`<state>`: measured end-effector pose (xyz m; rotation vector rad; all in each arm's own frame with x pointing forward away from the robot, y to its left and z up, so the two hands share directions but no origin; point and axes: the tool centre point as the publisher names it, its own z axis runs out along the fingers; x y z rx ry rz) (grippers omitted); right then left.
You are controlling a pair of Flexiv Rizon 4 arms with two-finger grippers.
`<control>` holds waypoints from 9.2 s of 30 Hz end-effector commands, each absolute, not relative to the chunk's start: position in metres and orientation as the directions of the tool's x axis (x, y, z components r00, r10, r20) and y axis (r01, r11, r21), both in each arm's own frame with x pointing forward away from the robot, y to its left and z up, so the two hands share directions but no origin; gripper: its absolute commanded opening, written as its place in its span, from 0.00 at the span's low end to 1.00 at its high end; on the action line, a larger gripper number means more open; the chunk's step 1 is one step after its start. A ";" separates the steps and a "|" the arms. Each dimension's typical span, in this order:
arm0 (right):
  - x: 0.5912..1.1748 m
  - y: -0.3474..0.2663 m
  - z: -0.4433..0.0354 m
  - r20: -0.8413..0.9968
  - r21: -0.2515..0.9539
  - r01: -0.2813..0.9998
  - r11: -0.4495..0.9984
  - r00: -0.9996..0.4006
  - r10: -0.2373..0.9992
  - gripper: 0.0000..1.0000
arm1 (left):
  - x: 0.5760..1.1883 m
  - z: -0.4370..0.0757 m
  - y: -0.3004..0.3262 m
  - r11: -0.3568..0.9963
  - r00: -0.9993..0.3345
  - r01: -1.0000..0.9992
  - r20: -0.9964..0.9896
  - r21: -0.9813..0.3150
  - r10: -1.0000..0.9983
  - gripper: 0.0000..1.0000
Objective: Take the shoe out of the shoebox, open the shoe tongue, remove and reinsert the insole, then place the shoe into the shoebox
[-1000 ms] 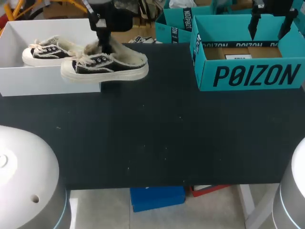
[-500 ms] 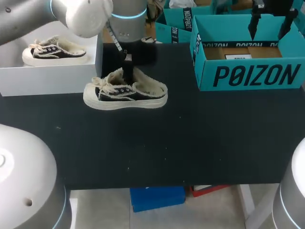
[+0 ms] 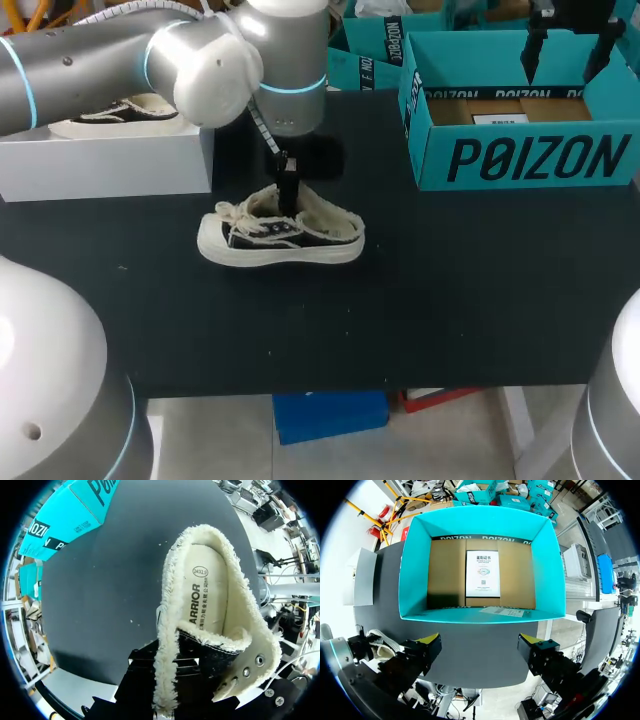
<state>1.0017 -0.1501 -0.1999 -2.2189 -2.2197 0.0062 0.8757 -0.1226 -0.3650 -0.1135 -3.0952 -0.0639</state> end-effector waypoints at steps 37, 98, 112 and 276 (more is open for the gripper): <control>1.002 -0.150 -0.200 -0.001 -0.006 1.000 0.000 0.000 1.000 1.00 | 0.859 -0.252 -0.083 0.954 -0.999 0.027 0.029 -0.299 0.037 1.00; 0.958 -0.119 -0.181 0.033 0.117 0.983 0.142 -0.147 0.989 1.00 | 0.829 -0.212 0.082 0.730 -0.990 0.123 -0.027 -0.672 0.142 1.00; 0.848 -0.025 -0.198 0.178 0.347 0.726 0.594 -0.673 0.718 1.00 | 0.829 -0.212 0.082 0.730 -0.990 0.123 -0.027 -0.672 0.142 1.00; 0.818 0.198 -0.445 0.004 0.823 0.057 0.565 -0.995 0.095 0.00 | 0.785 -0.203 -0.028 0.871 -0.933 -0.359 0.121 -0.335 -0.338 1.00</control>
